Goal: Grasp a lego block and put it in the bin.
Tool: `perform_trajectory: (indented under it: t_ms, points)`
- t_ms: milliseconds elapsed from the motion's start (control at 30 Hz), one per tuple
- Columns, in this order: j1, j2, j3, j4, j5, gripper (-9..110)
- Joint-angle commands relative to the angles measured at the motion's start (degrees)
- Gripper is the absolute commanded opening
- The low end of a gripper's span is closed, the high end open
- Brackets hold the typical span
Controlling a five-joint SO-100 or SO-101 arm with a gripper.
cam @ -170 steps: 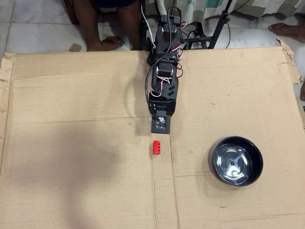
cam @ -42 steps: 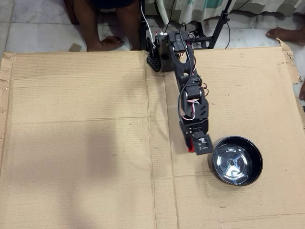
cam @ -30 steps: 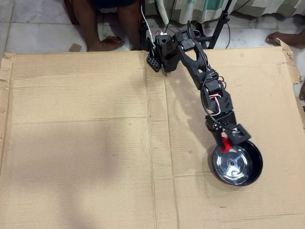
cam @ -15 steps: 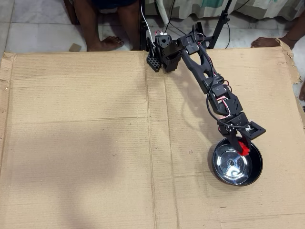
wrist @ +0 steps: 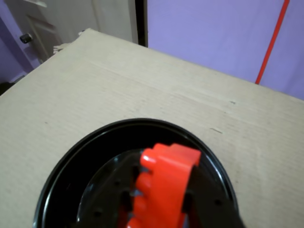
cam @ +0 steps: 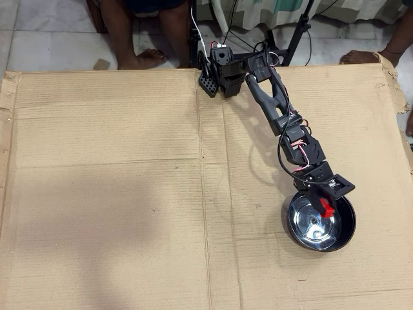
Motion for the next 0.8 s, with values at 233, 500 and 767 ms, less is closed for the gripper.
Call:
perform_trajectory:
  t_ms: [233, 500, 767]
  points:
    - [0.26, -1.58, -3.16, -6.68, 0.26, 0]
    - [0.35, -1.58, -2.64, -7.73, 2.55, 3]
    - [0.26, -1.58, -2.29, -7.03, 2.64, 23]
